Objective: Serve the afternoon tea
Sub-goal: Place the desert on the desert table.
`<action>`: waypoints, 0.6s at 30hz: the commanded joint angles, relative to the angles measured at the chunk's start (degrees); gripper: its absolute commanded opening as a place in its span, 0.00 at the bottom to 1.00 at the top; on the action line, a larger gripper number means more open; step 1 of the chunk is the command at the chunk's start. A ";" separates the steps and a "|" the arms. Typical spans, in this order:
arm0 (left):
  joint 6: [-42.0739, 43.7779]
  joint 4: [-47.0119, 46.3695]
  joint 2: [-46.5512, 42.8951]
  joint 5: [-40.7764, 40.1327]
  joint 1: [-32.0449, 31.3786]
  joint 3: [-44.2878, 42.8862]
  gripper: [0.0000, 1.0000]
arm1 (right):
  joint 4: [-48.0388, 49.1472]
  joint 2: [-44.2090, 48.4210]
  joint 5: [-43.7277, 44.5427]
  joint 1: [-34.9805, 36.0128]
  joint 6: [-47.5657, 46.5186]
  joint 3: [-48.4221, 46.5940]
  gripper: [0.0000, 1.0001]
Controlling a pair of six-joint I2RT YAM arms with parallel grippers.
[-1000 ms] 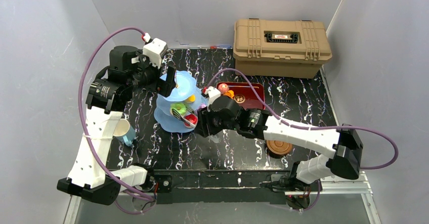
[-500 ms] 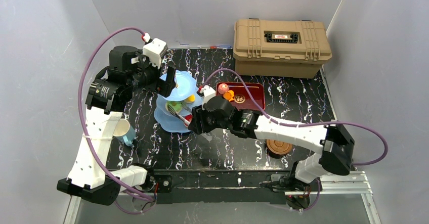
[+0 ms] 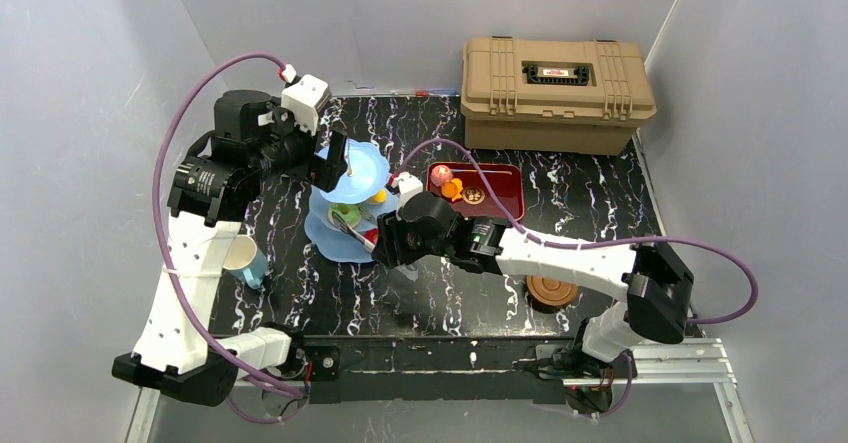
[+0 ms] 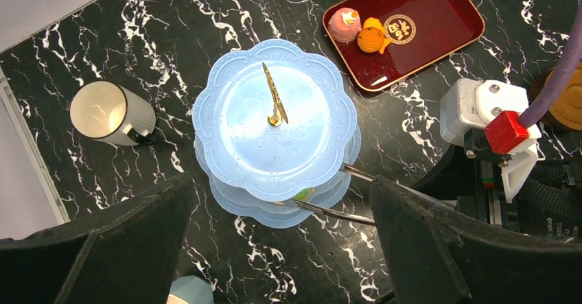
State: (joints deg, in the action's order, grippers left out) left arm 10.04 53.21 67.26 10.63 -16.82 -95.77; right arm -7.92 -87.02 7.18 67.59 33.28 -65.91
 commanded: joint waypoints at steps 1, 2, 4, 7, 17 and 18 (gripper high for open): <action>0.01 1.16 -1.07 0.97 0.28 -1.90 0.98 | 2.25 2.12 0.38 0.35 0.22 -2.64 0.48; 0.11 1.08 -1.16 0.97 0.26 -1.89 0.98 | 2.03 2.46 0.42 0.35 0.23 -2.64 0.49; 0.15 1.05 -1.26 0.89 0.21 -1.86 0.98 | 1.64 3.20 0.47 0.35 0.04 -2.65 0.52; 0.26 1.08 -1.25 0.96 0.22 -1.85 0.98 | 1.51 3.97 0.06 0.35 -0.05 -2.18 0.55; 0.21 1.11 -1.04 1.07 0.28 -2.18 0.98 | 1.93 4.97 -0.77 0.35 0.14 -0.89 0.62; 0.17 1.09 -0.95 1.06 0.27 -2.24 0.98 | 1.68 5.18 -0.72 0.35 0.20 -0.87 0.62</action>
State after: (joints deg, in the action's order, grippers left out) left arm 10.04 53.21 67.26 10.98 -16.82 -95.79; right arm -8.91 -84.68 6.68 67.61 33.26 -65.91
